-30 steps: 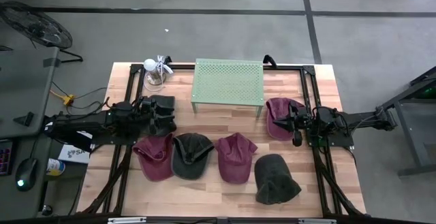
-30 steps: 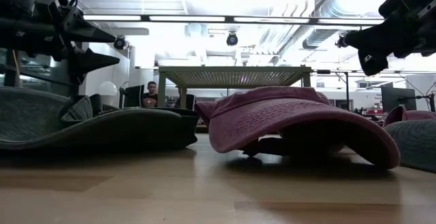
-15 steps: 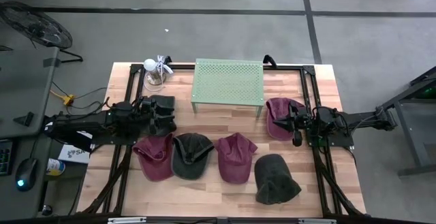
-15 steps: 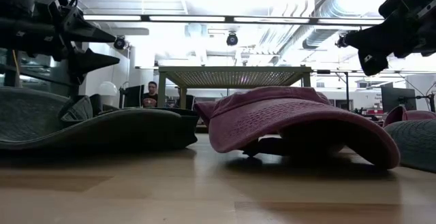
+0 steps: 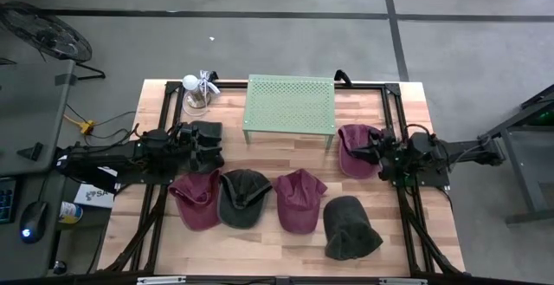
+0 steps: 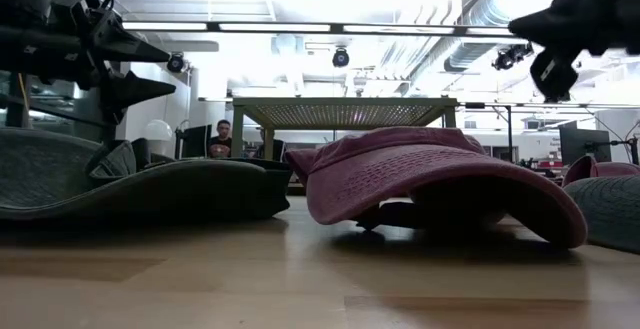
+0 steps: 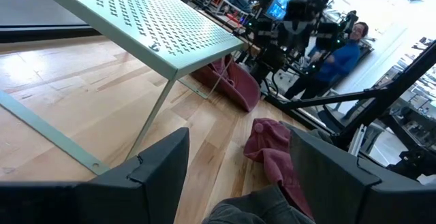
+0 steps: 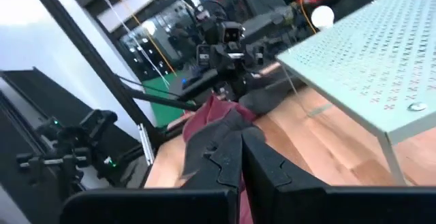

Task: Pick & Place hat
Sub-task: Put the top dark red cap on the shelf

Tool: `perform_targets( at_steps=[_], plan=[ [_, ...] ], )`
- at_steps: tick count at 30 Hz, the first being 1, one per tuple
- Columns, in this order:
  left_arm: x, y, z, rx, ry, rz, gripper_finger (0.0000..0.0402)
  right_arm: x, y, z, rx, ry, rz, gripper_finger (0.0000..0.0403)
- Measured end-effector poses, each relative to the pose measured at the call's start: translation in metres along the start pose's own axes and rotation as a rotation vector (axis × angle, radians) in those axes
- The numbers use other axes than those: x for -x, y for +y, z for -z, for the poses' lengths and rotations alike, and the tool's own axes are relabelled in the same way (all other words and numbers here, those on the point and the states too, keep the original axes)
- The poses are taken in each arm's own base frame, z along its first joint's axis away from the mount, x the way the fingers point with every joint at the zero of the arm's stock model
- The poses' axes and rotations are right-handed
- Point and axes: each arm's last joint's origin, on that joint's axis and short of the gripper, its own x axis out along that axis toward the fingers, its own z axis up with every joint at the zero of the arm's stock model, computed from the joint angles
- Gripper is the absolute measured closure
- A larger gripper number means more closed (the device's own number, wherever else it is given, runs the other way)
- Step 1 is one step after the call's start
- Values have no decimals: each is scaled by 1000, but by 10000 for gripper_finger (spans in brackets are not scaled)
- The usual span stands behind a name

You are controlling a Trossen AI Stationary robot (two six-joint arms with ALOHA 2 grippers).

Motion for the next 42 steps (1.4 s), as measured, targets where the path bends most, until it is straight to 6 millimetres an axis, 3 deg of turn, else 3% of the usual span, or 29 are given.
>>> perform_targets(
  at_steps=[4, 14, 19, 25, 30, 42],
  plan=[
    [0, 0, 0, 0, 0, 0, 153, 8, 13, -26, 5, 68, 99, 402],
    [0, 0, 0, 0, 0, 0, 153, 27, 28, -82, -101, 199, 701, 395],
    [0, 0, 0, 0, 0, 0, 153, 33, 28, -97, -260, 307, 989, 395],
    [0, 0, 0, 0, 0, 0, 153, 19, 21, -105, -319, 447, 1184, 387],
    [0, 0, 0, 0, 0, 0, 153, 4, 10, -107, -408, 503, 1245, 333],
    [0, 0, 0, 0, 0, 0, 153, -23, -34, -94, -680, 577, 1494, 136]
  ],
)
